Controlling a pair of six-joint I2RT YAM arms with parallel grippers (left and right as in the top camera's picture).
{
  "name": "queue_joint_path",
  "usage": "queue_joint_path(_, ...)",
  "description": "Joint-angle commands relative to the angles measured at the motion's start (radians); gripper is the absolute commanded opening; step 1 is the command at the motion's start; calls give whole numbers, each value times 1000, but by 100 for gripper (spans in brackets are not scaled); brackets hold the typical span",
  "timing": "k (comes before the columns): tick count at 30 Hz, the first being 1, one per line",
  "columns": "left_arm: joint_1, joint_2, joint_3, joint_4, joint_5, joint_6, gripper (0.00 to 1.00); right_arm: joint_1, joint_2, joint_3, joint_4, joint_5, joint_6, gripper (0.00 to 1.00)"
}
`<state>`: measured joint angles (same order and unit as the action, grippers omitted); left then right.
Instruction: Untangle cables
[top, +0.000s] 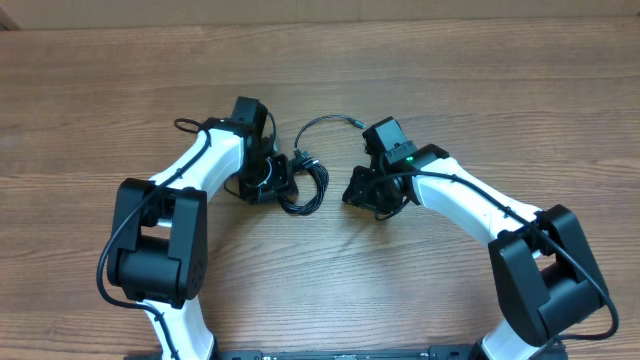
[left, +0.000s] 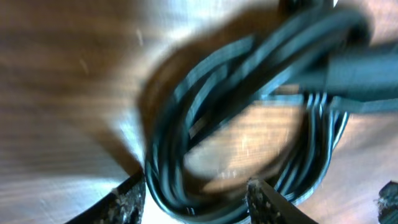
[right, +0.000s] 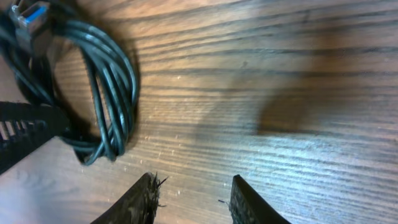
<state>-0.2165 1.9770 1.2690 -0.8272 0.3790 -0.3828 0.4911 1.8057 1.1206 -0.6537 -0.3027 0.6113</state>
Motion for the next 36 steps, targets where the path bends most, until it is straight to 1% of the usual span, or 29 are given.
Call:
queue_joint_path(1, 5, -9, 60, -63, 19, 48, 57, 2, -4, 89, -41, -13, -68, 36)
queue_joint_path(3, 8, -9, 105, -112, -30, 71, 57, 5, -4, 139, -87, -13, -71, 36)
queue_joint_path(4, 8, -9, 122, -125, -61, 75, 55, 7, -5, 152, -96, -13, -71, 36)
queue_joint_path(5, 8, -9, 134, -129, -97, 77, 50, 11, -5, 164, -101, -13, -71, 36)
queue_joint_path(6, 8, -9, 139, -126, -136, 77, 39, 21, -4, 170, -99, -12, -71, 37)
queue_joint_path(8, 7, -9, 137, -114, -181, 77, 29, 38, -4, 170, -89, -3, -70, 37)
queue_joint_path(10, 3, -8, 119, -94, -200, 77, 30, 66, -2, 170, -87, 49, -70, 37)
queue_joint_path(11, 1, -8, 109, -85, -199, 77, 32, 80, -2, 169, -86, 83, -65, 41)
queue_joint_path(13, -3, -7, 74, -56, -198, 77, 34, 114, -2, 169, -82, 146, -59, 43)
queue_joint_path(15, -6, -7, 43, -25, -199, 91, 36, 141, -2, 169, -69, 185, -58, 43)
queue_joint_path(19, -6, -7, 5, 31, -199, 134, 35, 182, 8, 165, -17, 309, -36, 42)
queue_joint_path(22, -6, -7, 3, 43, -198, 136, 29, 192, 13, 155, 25, 336, -35, 41)
queue_joint_path(27, -6, -7, 3, 48, -196, 137, 13, 196, 37, 154, 61, 324, -13, 34)
queue_joint_path(32, -7, -7, 3, 47, -195, 136, 12, 197, 71, 154, 63, 293, 74, 34)
queue_joint_path(36, -7, -7, 3, 47, -195, 136, 13, 198, 97, 154, 80, 257, 74, 34)
